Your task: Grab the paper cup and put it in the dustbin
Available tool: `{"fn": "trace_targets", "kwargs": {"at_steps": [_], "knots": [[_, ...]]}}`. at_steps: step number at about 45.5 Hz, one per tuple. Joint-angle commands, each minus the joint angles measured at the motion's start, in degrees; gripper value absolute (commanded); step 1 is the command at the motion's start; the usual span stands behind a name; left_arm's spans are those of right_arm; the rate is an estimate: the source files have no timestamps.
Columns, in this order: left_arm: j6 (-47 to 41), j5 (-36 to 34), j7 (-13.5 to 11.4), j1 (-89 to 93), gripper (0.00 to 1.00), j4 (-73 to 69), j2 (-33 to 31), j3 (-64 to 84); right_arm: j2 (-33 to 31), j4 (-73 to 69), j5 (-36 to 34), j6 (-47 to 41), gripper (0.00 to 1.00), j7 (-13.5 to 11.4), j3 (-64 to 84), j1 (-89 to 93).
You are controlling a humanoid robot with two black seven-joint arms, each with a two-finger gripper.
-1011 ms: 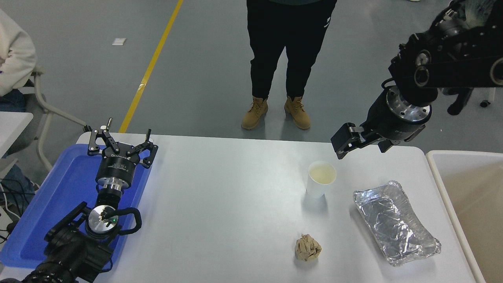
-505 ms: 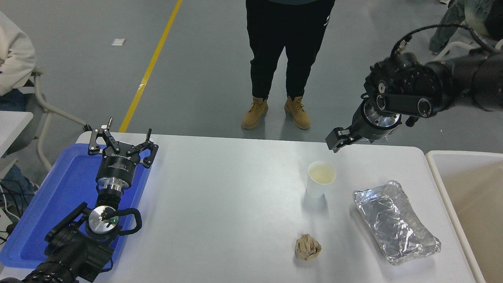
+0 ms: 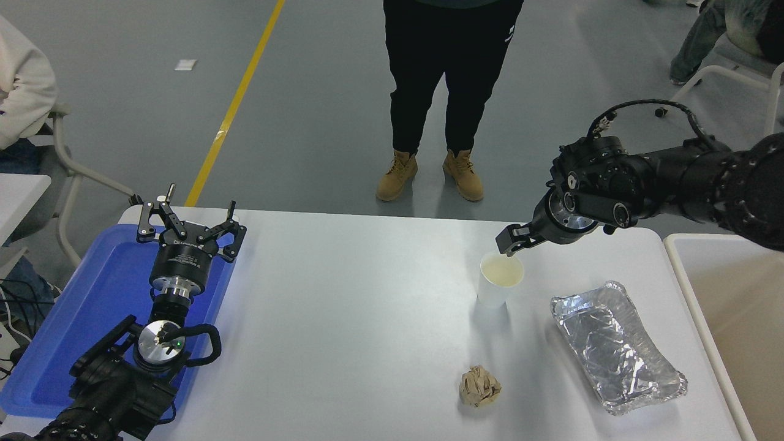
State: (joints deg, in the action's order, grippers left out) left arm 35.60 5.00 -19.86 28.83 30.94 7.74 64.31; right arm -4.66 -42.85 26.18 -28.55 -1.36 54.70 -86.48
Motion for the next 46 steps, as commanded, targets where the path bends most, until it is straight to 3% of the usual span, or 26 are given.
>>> {"fn": "trace_targets", "kwargs": {"at_steps": [1,20,24,29,39,41,46], "knots": [[-0.1,0.0,0.0,0.0,1.0,0.0,0.0,0.0,0.7,4.1,2.6,2.9,1.0,0.0,-1.6,6.2],[-0.1,0.0,0.0,0.0,1.0,0.0,0.0,-0.1,0.7,6.2,3.4,7.7,0.96,0.0,-4.2,11.1],[-0.1,0.0,0.0,0.1,1.0,0.0,0.0,0.0,0.8,6.7,3.4,7.9,0.84,0.0,-4.3,11.2],[-0.1,0.0,0.0,0.0,1.0,0.0,0.0,0.0,0.7,6.8,3.4,8.0,0.54,0.0,-4.3,11.3],[0.0,0.0,0.0,0.0,1.0,0.0,0.0,0.0,0.8,6.8,3.4,8.0,0.26,-0.1,-4.3,11.2],[-0.1,0.0,0.0,0.1,1.0,0.0,0.0,-0.1,0.7,6.7,3.4,7.9,0.01,-0.1,-4.3,11.2],[-0.1,0.0,0.0,0.0,1.0,0.0,0.0,-0.1,0.9,6.6,3.4,7.7,0.0,0.0,-4.3,11.1]]}}
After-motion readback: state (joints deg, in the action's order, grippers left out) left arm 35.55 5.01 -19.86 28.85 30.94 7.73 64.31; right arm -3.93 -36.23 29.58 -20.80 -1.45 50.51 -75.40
